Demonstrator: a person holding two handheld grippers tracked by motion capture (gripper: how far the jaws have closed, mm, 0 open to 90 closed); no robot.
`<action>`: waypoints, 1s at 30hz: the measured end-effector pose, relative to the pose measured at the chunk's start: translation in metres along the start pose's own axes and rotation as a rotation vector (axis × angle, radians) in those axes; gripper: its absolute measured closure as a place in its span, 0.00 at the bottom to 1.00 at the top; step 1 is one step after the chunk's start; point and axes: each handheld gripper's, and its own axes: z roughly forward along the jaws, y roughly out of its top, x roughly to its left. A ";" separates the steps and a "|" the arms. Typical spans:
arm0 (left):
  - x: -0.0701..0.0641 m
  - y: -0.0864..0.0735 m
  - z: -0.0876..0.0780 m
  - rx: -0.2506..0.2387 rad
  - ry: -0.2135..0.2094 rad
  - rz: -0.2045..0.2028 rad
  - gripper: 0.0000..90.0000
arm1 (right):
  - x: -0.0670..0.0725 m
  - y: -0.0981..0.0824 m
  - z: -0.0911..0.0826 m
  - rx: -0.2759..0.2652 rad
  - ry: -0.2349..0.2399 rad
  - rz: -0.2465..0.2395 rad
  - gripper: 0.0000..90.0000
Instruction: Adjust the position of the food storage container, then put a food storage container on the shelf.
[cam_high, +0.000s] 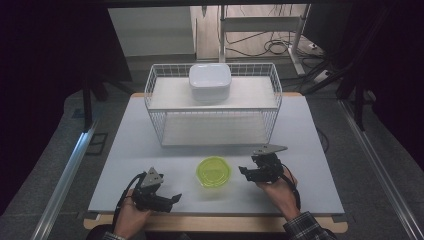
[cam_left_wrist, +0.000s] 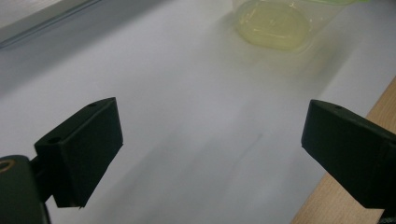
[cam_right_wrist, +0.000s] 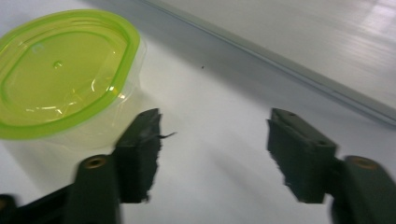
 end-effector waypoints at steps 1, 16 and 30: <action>0.000 0.000 -0.001 -0.002 0.004 0.001 0.05 | 0.000 -0.001 -0.002 -0.007 -0.004 -0.006 0.33; 0.000 -0.007 -0.004 -0.016 0.012 0.008 0.04 | 0.007 -0.017 -0.009 -0.031 0.045 -0.002 0.11; -0.002 -0.007 -0.002 -0.013 0.008 0.022 0.04 | 0.002 -0.018 -0.007 -0.040 0.050 -0.025 0.06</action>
